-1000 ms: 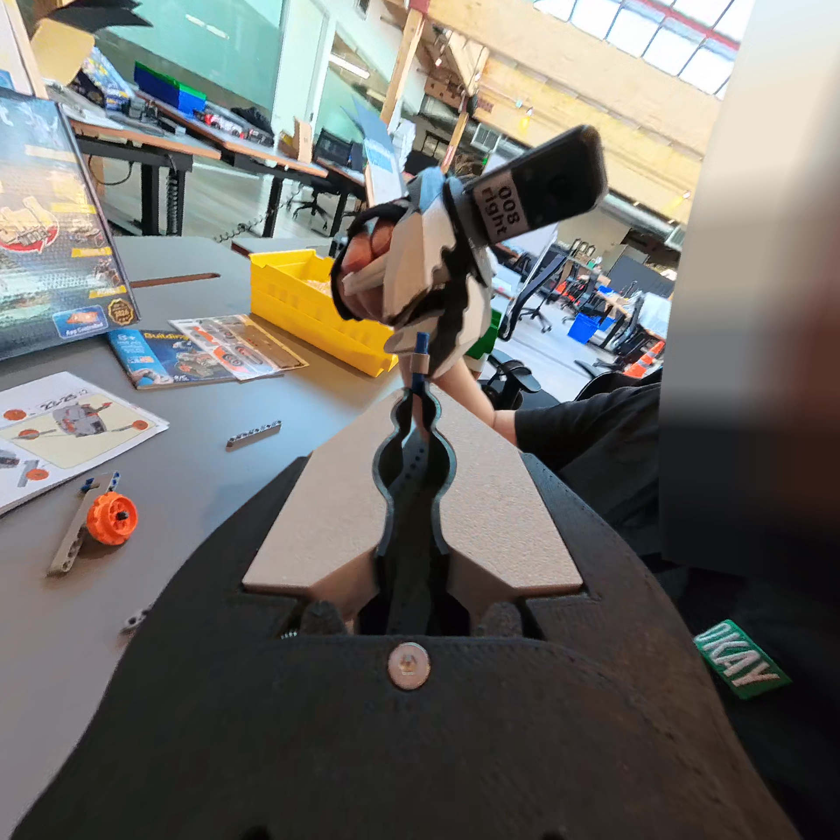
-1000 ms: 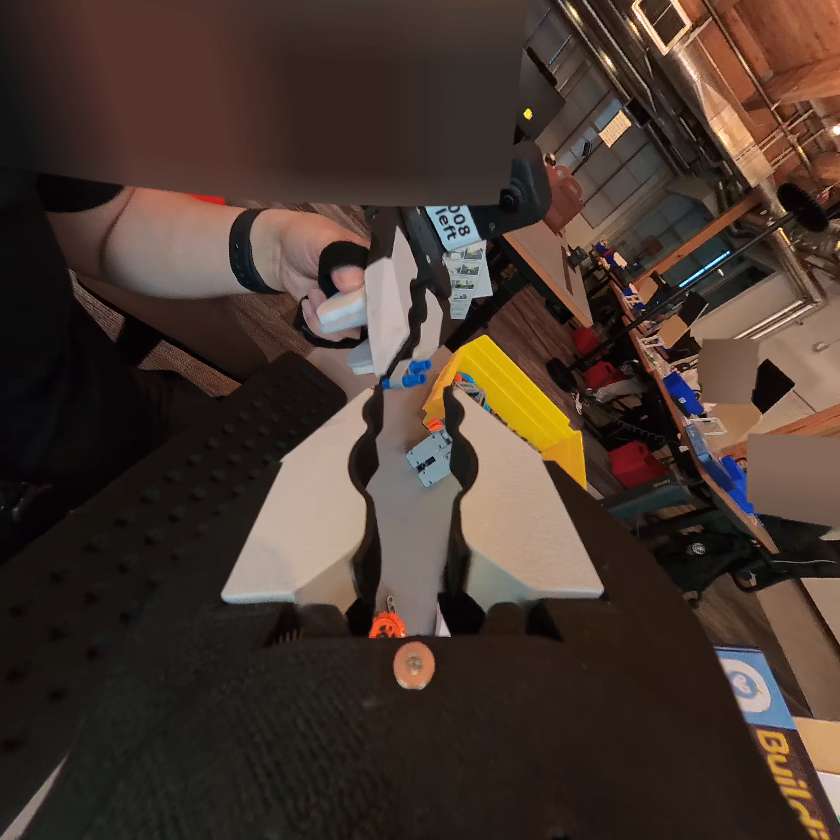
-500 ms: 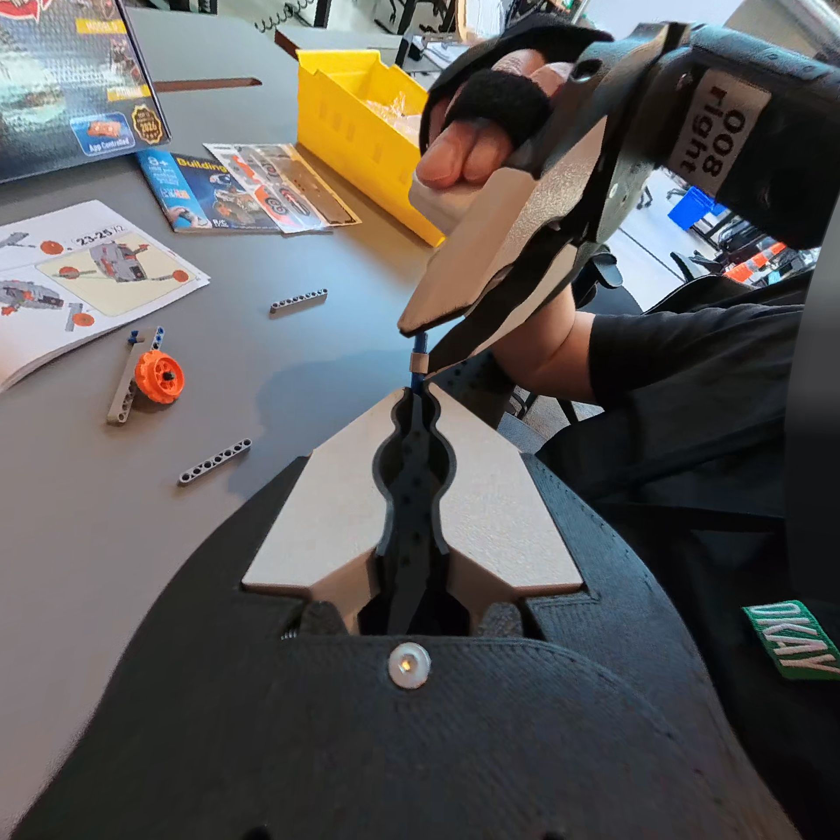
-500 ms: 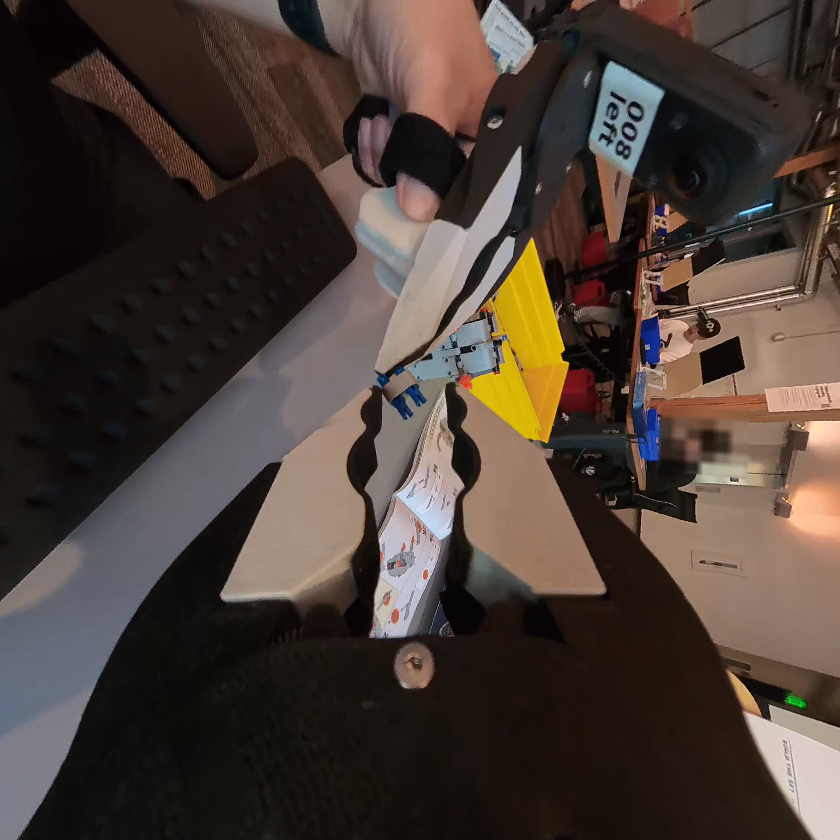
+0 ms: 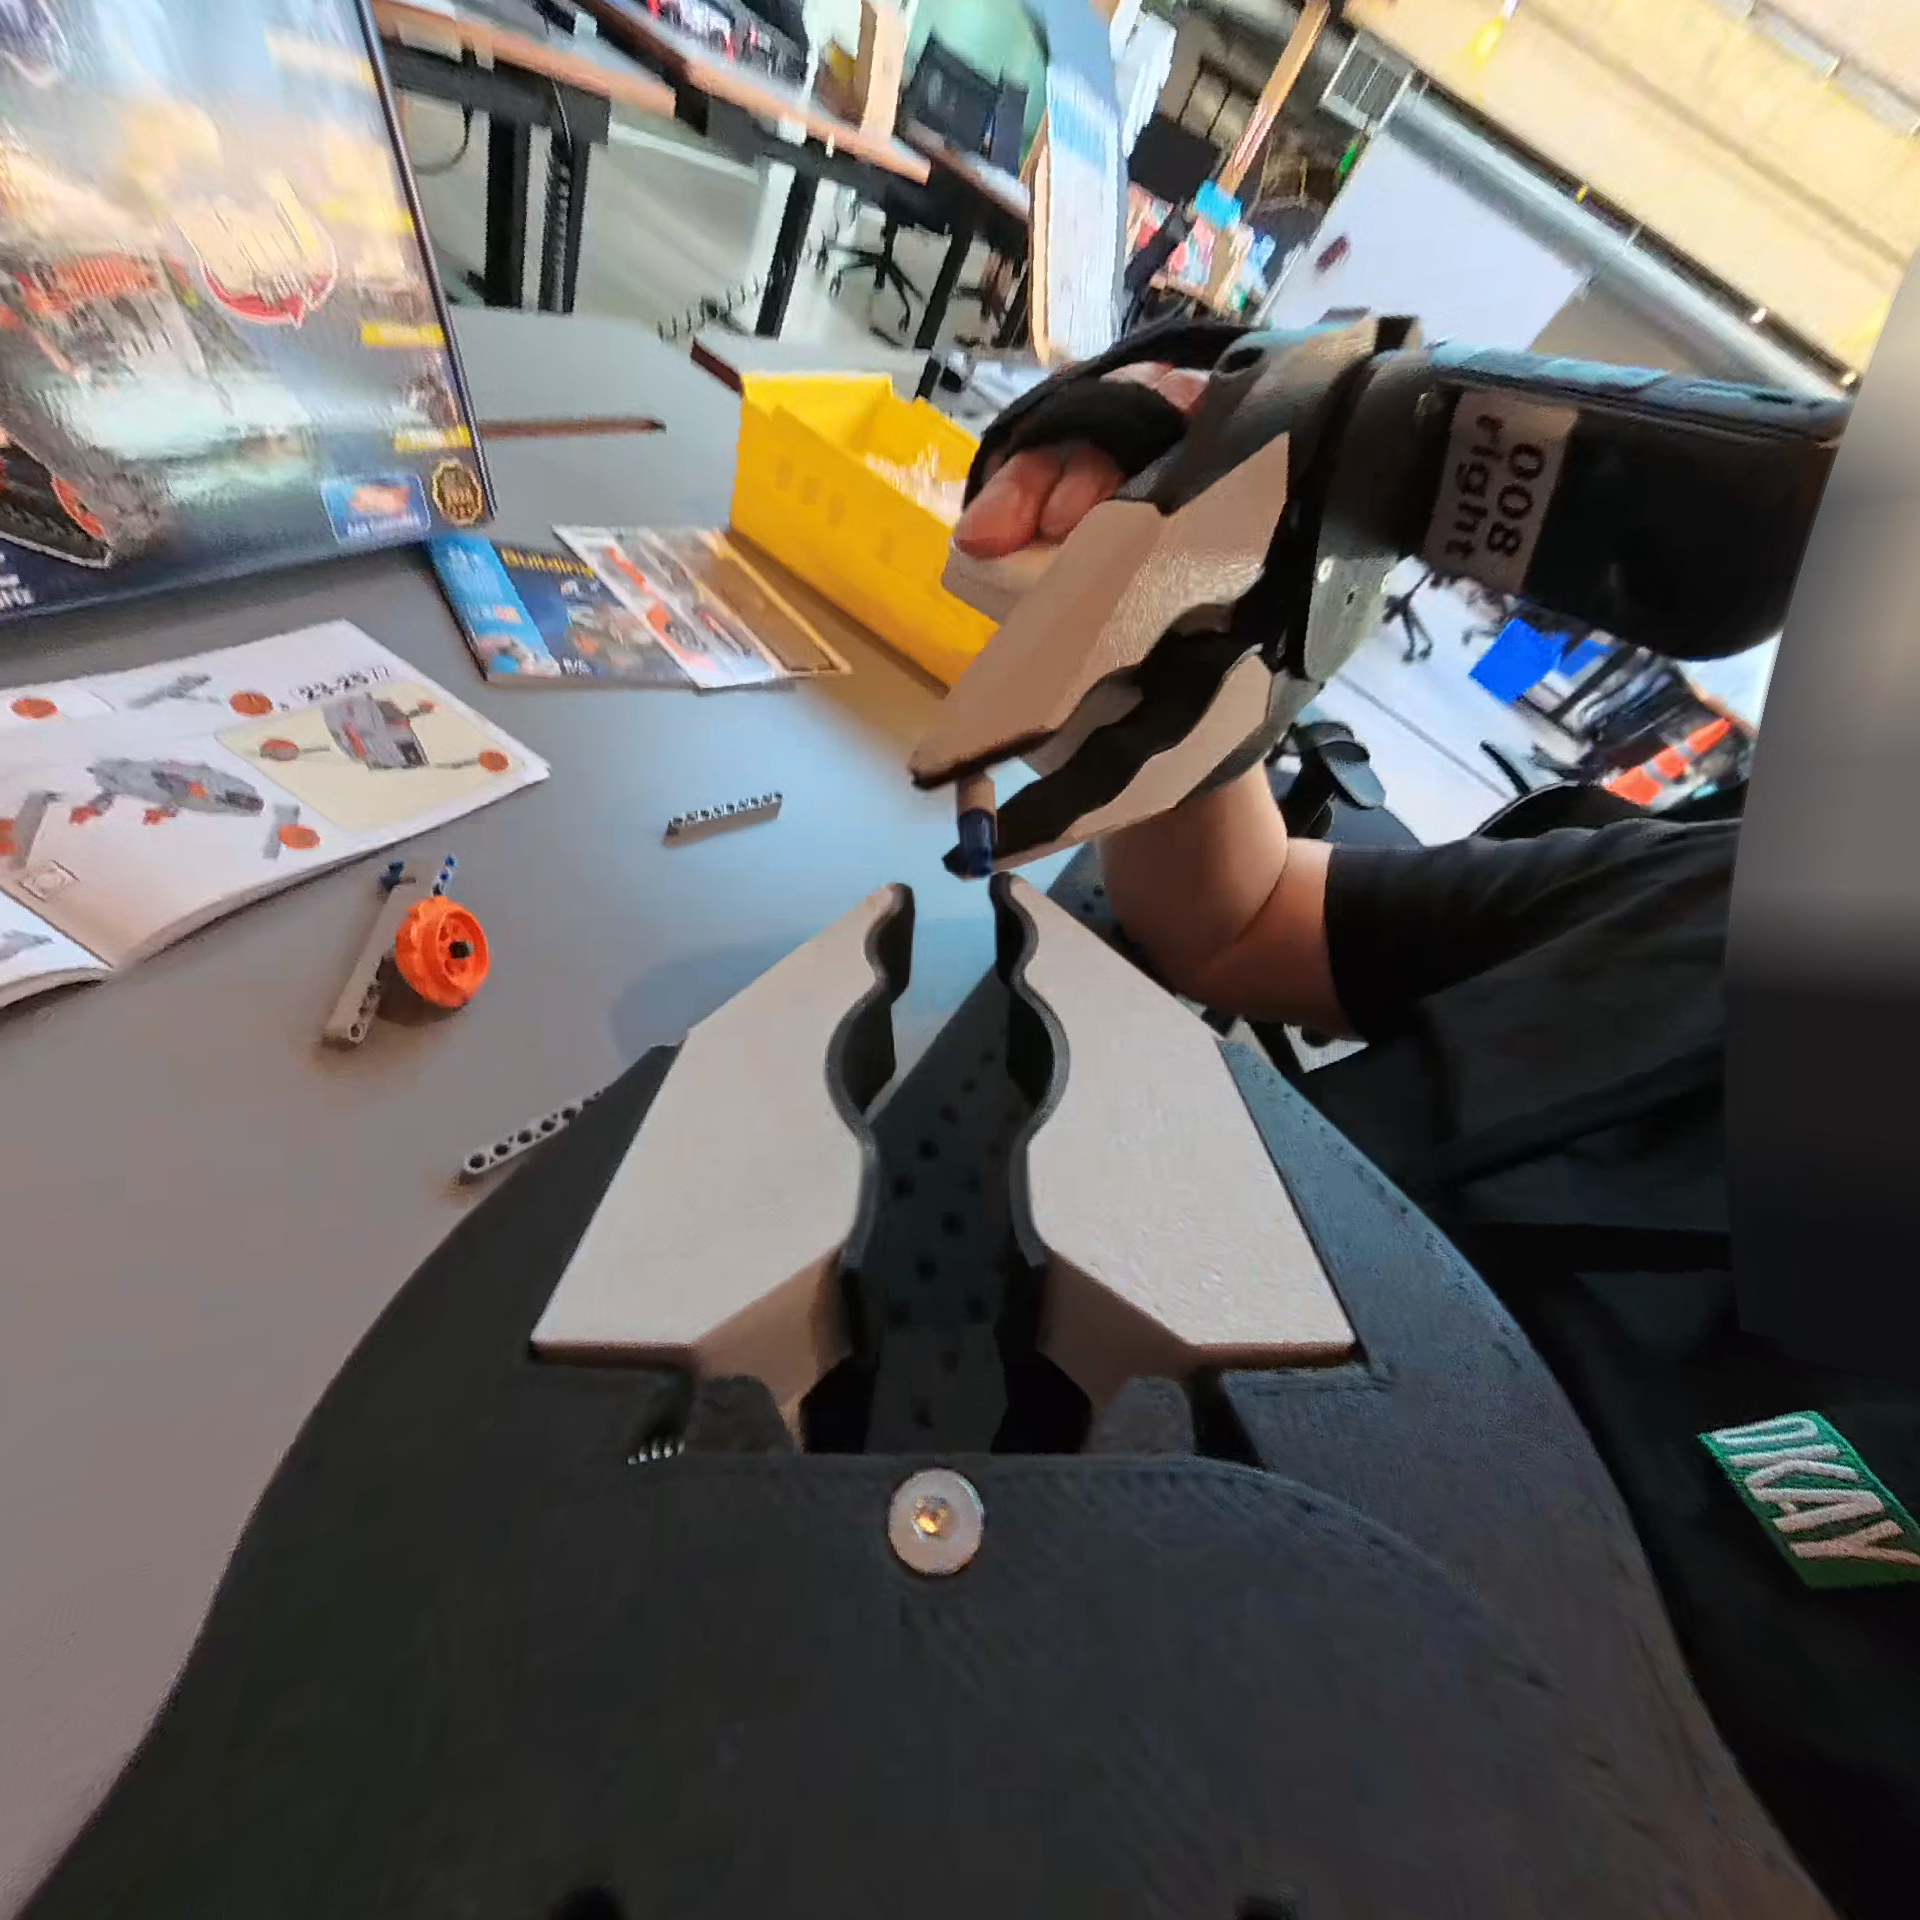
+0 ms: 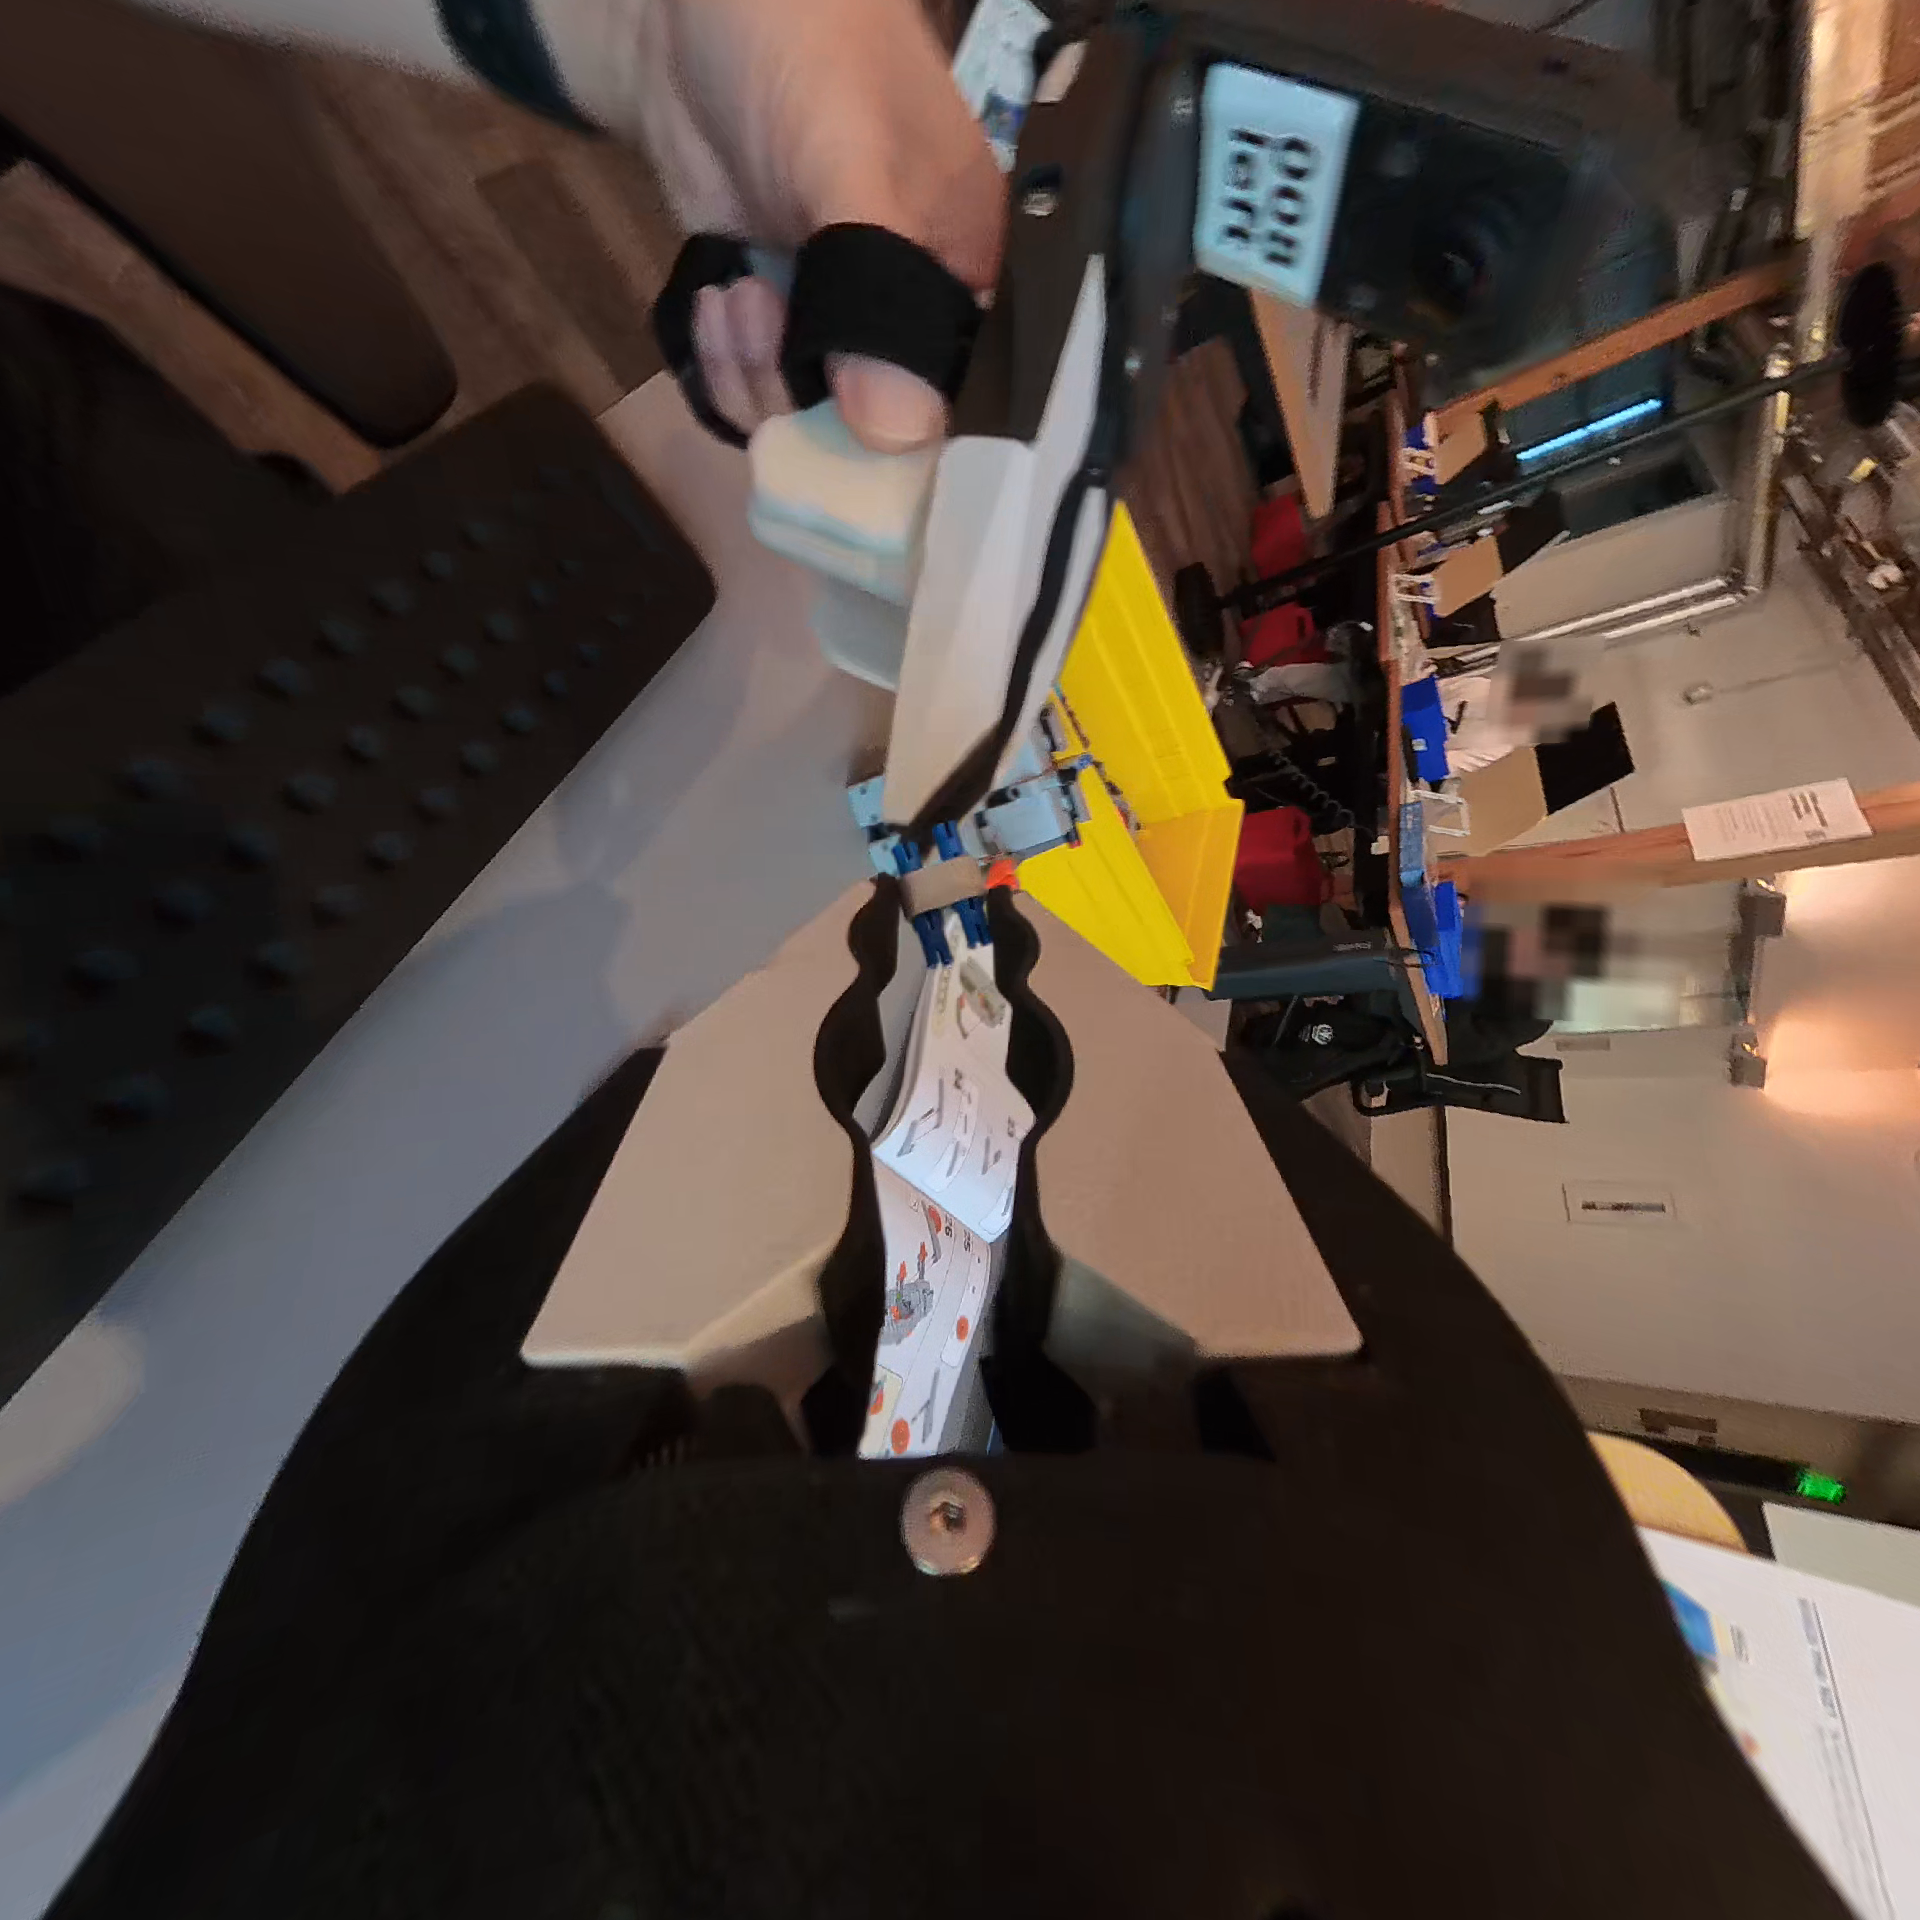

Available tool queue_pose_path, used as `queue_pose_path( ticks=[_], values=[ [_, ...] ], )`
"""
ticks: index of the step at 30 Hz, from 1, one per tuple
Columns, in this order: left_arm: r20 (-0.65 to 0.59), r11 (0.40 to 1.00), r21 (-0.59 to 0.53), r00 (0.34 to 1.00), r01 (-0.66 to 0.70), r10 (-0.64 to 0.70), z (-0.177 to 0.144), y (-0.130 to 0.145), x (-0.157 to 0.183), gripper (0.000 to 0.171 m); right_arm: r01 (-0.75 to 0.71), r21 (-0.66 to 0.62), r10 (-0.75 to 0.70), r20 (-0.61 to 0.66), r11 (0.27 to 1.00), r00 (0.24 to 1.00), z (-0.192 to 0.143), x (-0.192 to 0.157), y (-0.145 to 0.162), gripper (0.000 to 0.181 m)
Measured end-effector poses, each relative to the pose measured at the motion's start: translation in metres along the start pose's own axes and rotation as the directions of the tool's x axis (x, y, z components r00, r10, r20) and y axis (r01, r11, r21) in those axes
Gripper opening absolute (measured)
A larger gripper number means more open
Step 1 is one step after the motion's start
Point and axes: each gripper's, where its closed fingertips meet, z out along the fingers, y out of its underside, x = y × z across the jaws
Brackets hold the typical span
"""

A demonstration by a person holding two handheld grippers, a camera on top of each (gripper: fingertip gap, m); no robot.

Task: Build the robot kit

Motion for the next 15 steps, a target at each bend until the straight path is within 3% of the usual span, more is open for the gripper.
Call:
queue_pose_path(
  ticks=[7, 11, 15],
  values=[
    [-0.016, 0.983, 0.177, 0.999, -0.041, 0.045, 0.000, -0.017, 0.006, 0.020, -0.071, 0.022, 0.072, -0.068, 0.997, 0.995, -0.001, 0.015, -0.005, 0.016],
    [0.005, 0.962, 0.255, 0.995, -0.095, 0.096, -0.003, -0.027, 0.008, 0.005, -0.078, 0.031, 0.081, -0.110, 0.997, 0.991, 0.000, 0.021, -0.009, 0.016],
    [-0.007, 0.951, 0.300, 0.996, -0.079, 0.085, -0.007, -0.033, 0.009, 0.007, -0.090, 0.051, 0.096, -0.143, 0.995, 0.985, -0.001, 0.028, -0.013, 0.016]
  ],
)
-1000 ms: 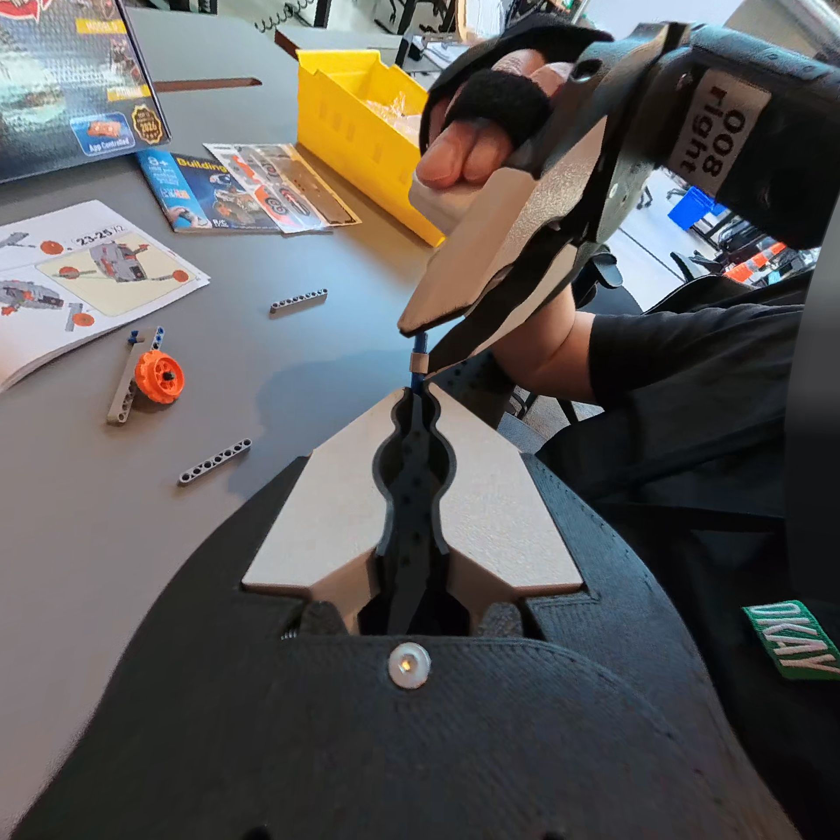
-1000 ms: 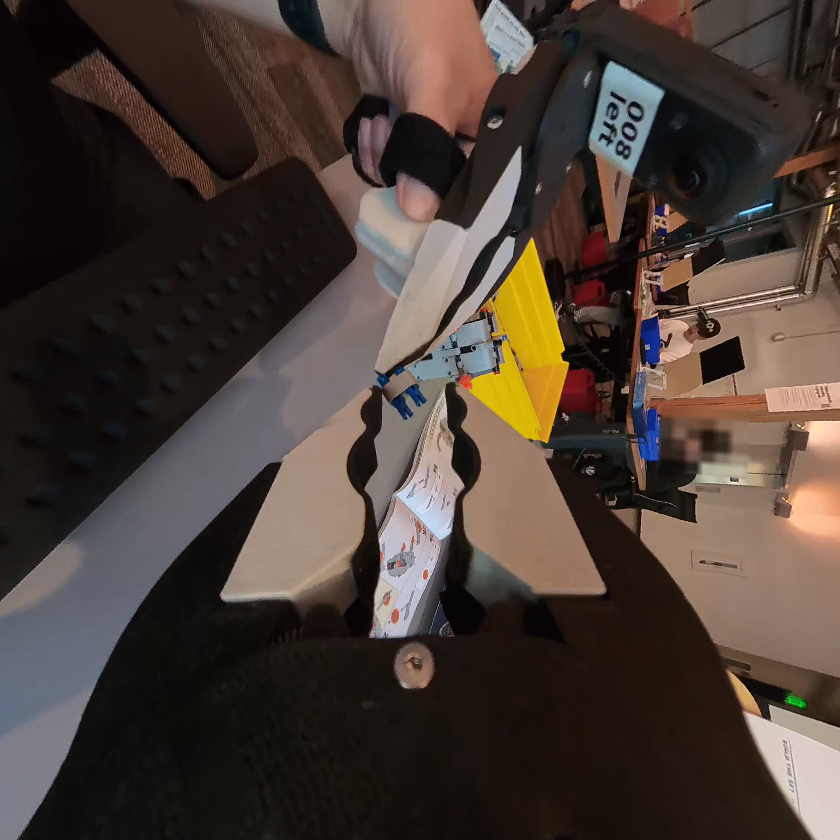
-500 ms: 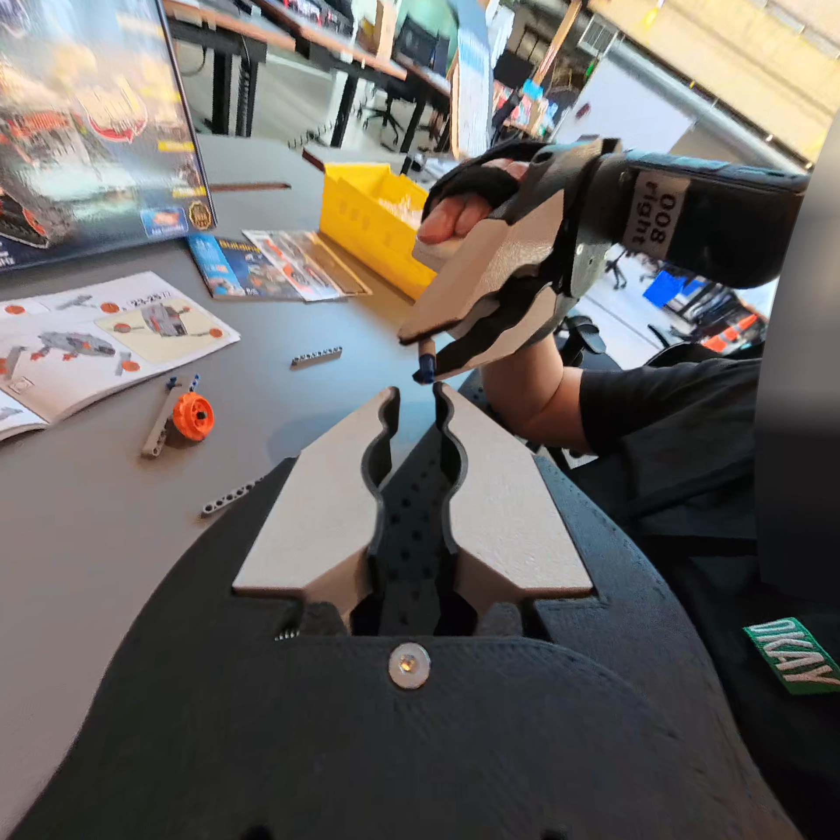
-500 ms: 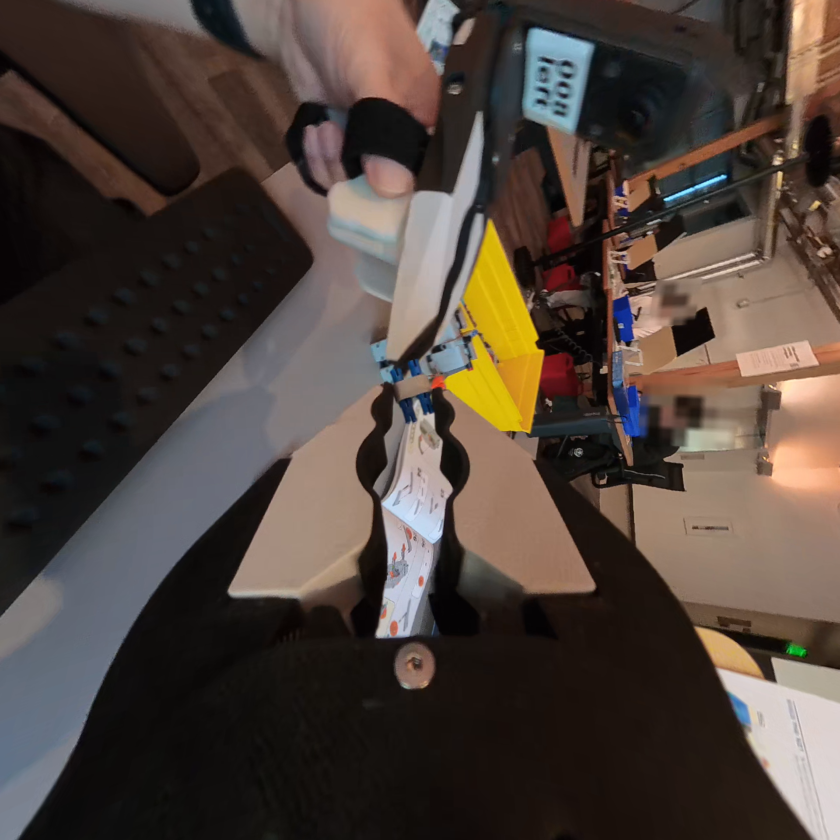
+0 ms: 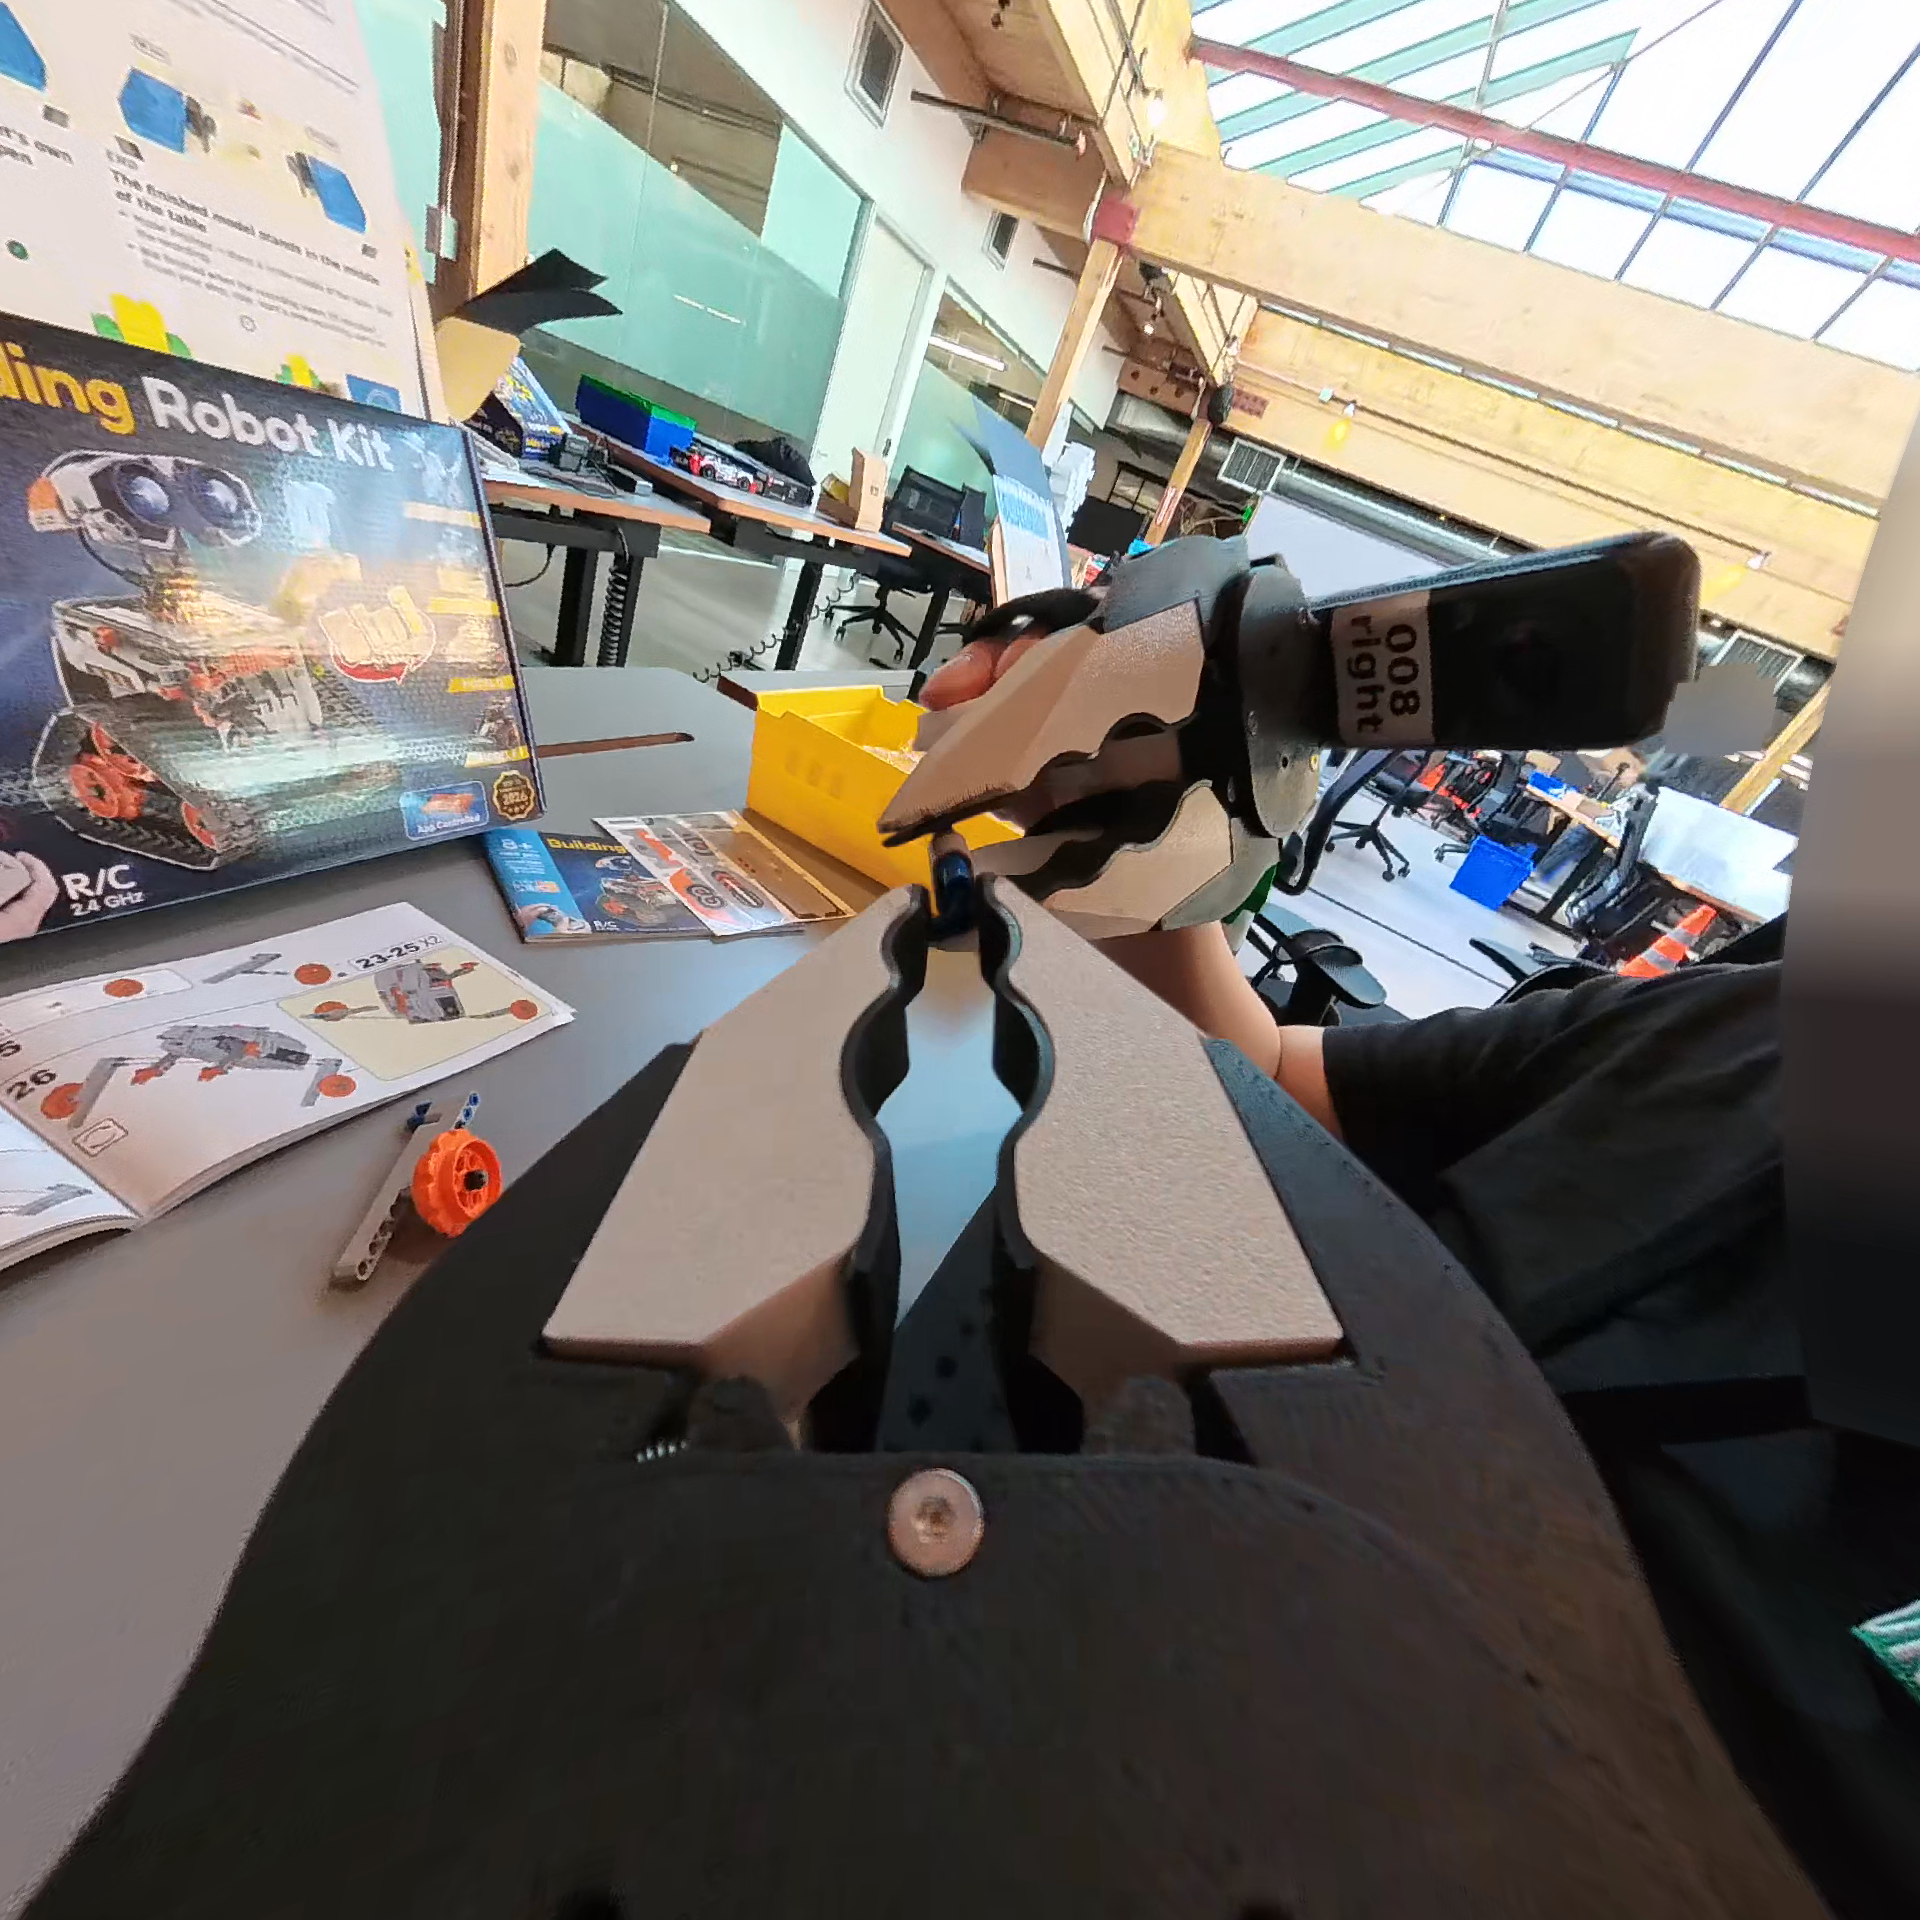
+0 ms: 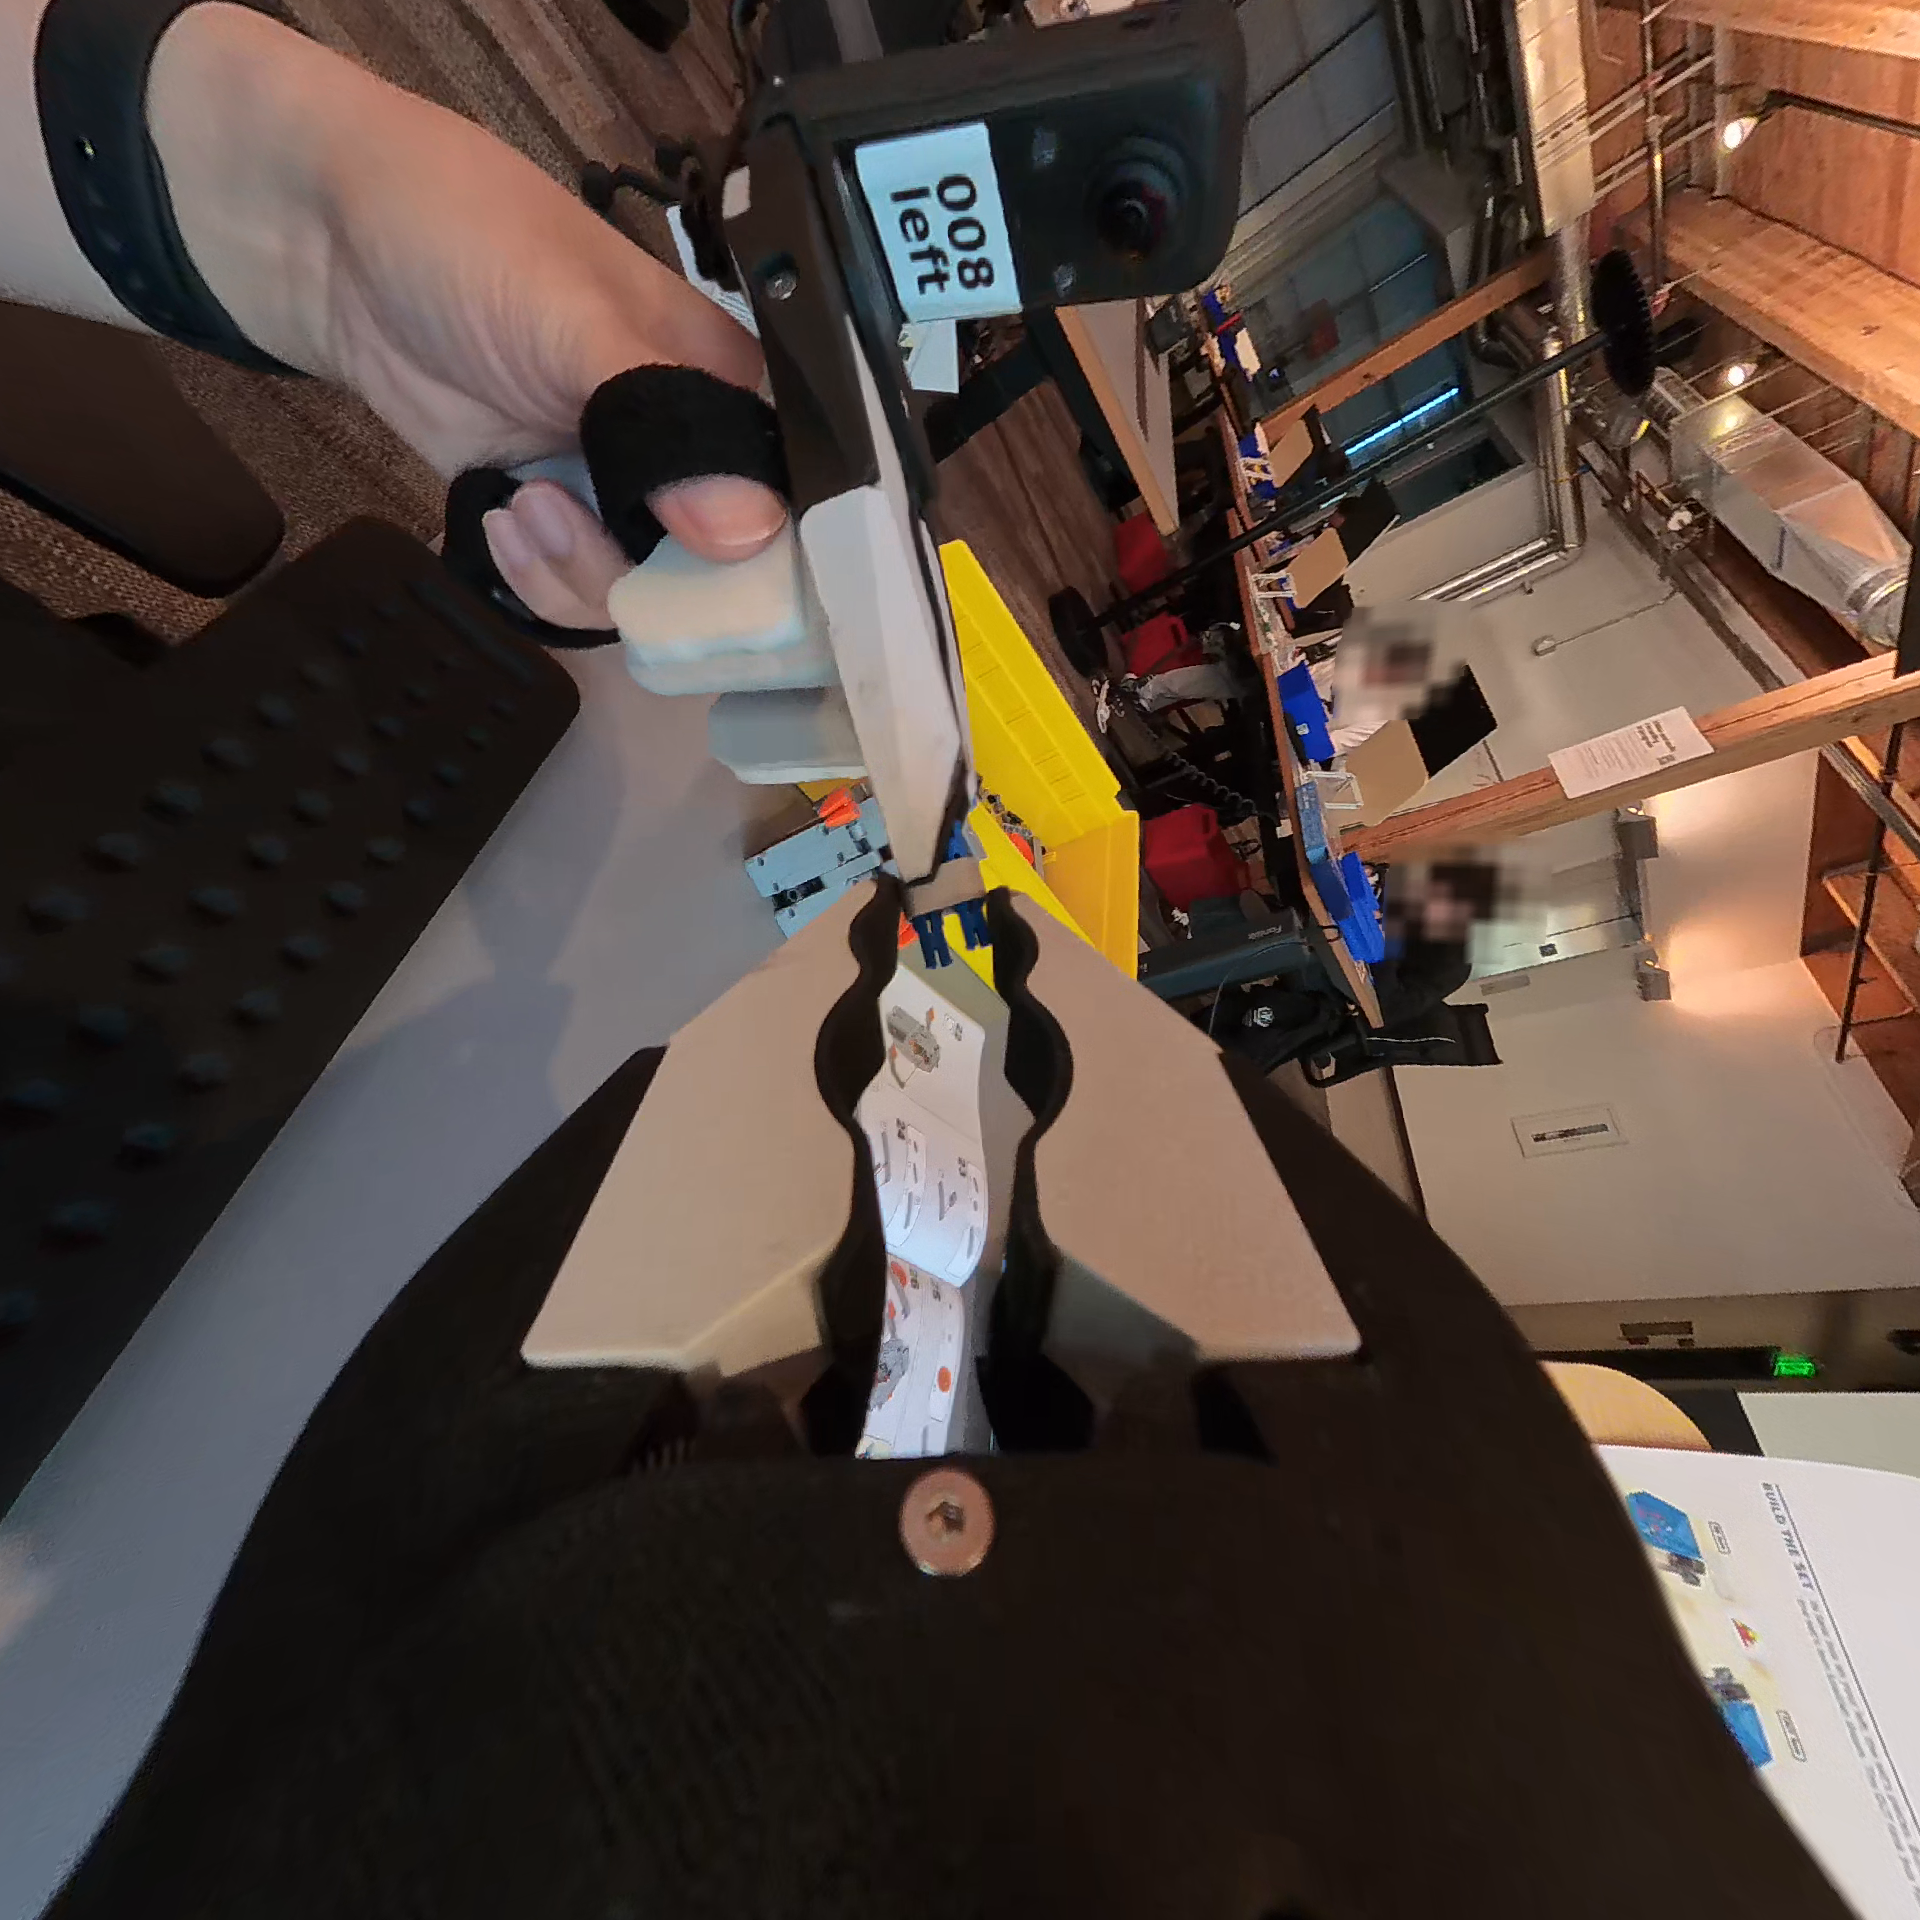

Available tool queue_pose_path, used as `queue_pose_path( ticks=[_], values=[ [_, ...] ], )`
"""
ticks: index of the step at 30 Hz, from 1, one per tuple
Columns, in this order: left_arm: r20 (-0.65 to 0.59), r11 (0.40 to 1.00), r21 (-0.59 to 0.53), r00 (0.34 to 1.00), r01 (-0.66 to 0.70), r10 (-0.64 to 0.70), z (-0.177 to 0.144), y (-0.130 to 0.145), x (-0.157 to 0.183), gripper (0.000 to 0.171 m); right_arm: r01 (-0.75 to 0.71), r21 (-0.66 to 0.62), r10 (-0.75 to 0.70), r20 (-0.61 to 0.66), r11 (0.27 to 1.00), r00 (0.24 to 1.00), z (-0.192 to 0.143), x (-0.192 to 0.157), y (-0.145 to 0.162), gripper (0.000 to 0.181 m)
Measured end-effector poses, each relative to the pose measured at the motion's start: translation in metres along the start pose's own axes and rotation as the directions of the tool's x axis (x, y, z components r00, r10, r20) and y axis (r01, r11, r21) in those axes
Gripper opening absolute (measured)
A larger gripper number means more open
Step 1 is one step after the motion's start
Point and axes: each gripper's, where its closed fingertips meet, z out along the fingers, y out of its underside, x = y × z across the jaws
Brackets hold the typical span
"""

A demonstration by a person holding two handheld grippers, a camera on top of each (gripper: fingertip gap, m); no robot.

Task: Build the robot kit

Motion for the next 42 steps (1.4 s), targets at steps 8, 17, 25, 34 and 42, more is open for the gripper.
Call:
queue_pose_path(
  ticks=[8, 17, 25, 34, 42],
  values=[
    [0.079, 0.997, 0.015, 0.994, -0.073, 0.072, -0.002, -0.003, -0.007, 0.005, 0.034, -0.029, -0.035, -0.063, 0.999, 0.997, 0.006, 0.006, 0.001, 0.016],
    [0.078, 0.997, 0.023, 0.994, -0.076, 0.074, -0.008, -0.007, -0.005, 0.005, -0.049, 0.035, 0.051, -0.038, 0.998, 0.998, 0.008, 0.005, -0.006, 0.021],
    [-0.050, 0.992, 0.112, 0.997, -0.053, 0.059, -0.023, -0.025, 0.019, 0.005, -0.687, 0.289, 0.596, 0.347, 0.667, 0.724, -0.021, 0.031, -0.027, 0.011],
    [-0.034, 0.983, 0.106, 0.987, -0.151, 0.155, -0.025, -0.028, 0.031, 0.005, -0.835, 0.193, 0.634, 0.570, 0.515, 0.523, -0.020, 0.015, -0.044, 0.008],
    [-0.006, 0.977, 0.093, 0.981, -0.190, 0.192, -0.025, -0.028, 0.033, 0.005, -0.837, 0.193, 0.650, 0.550, 0.512, 0.525, -0.016, 0.016, -0.045, 0.013]
  ],
)
